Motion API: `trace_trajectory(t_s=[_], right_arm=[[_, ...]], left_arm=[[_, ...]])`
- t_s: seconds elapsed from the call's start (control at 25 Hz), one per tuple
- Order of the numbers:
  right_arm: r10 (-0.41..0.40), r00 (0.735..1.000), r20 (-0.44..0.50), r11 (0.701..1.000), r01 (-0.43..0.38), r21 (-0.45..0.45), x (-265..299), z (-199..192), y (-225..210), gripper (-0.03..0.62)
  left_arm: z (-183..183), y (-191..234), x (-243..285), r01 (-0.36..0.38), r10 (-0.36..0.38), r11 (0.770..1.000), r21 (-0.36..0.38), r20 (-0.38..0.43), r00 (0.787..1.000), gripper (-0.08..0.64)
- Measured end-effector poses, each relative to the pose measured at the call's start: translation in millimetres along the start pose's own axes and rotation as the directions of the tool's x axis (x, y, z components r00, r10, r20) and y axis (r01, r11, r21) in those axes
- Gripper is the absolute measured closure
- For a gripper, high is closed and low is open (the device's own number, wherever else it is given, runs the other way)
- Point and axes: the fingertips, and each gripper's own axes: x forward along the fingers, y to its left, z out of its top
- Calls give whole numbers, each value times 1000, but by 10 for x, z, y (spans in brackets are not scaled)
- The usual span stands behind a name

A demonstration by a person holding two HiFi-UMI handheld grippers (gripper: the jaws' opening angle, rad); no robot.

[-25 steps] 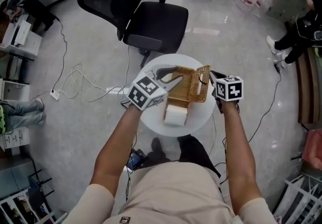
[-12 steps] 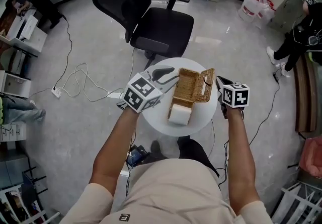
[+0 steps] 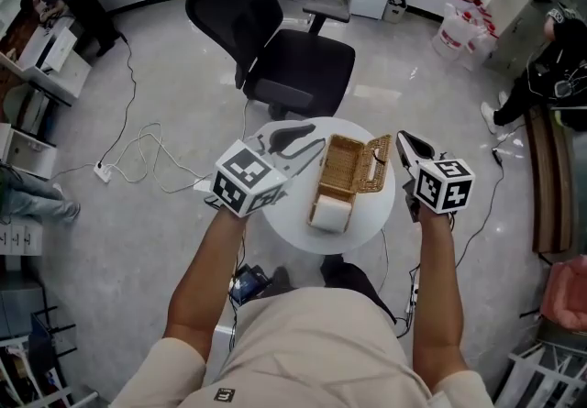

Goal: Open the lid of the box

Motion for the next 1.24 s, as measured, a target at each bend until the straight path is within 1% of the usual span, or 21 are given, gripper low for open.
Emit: trace_trajectory(t_s=[0.12, 0.2, 0.28, 0.36, 0.48, 0.6, 0.84, 1.0, 1.24], right_arm=[[54, 994, 95, 996, -46, -81, -235, 433, 338, 598], [97, 984, 149, 985, -73, -158, -407, 682, 596, 600], [123, 974, 188, 971, -79, -225, -571, 875, 809, 601], [136, 967, 217, 964, -79, -255, -714, 1012, 951, 601], [146, 960, 239, 960, -79, -270, -858, 1096, 1095, 601], [150, 958, 246, 958, -79, -277, -953, 1111, 1217, 601], [141, 957, 252, 953, -62, -295, -1055, 1119, 1358, 601], [126, 959, 254, 953, -46, -299, -1113, 1122, 1365, 601], [115, 961, 251, 954, -36, -299, -1104, 1071, 1365, 603]], left_arm=[[240, 2, -235, -29, 29, 1000, -5, 73, 997, 461], [394, -4, -427, -47, 49, 999, -16, 129, 990, 474], [532, -10, -620, -65, 70, 997, -31, 181, 981, 502], [638, -17, -790, -85, 93, 995, -46, 218, 972, 515], [713, -38, -985, -109, 121, 992, -65, 250, 961, 518], [764, -82, -1119, -121, 135, 990, -67, 262, 956, 518], [808, -144, -1226, -122, 130, 991, -48, 258, 957, 518], [781, -177, -1212, -100, 106, 994, -35, 273, 956, 518], [822, -217, -1217, -105, 112, 994, -39, 243, 963, 518]])
